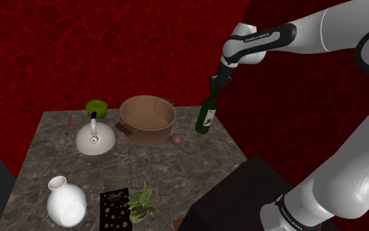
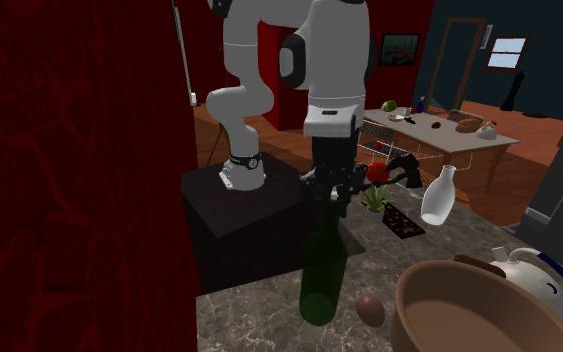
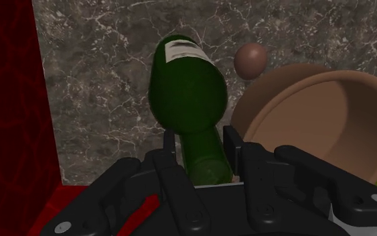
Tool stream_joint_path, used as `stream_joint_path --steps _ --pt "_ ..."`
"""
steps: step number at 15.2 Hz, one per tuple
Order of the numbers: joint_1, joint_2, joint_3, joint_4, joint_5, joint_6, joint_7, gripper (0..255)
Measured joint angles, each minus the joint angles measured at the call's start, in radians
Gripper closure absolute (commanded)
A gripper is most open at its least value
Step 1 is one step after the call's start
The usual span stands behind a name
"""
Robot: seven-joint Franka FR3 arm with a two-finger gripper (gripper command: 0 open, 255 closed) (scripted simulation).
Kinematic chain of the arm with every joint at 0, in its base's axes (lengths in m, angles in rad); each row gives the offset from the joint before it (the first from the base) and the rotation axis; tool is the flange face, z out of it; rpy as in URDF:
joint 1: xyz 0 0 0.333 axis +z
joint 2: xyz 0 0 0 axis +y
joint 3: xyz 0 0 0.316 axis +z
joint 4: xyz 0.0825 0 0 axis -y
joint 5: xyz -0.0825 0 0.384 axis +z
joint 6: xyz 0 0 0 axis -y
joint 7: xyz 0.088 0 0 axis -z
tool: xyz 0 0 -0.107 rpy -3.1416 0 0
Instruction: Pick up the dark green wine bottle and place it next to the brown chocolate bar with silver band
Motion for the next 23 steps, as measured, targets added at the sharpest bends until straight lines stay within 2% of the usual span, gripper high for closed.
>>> stream_joint_path --steps 23 --pt "0.002 -0.084 -0.002 0.207 -0.021 -0.29 0.015 255"
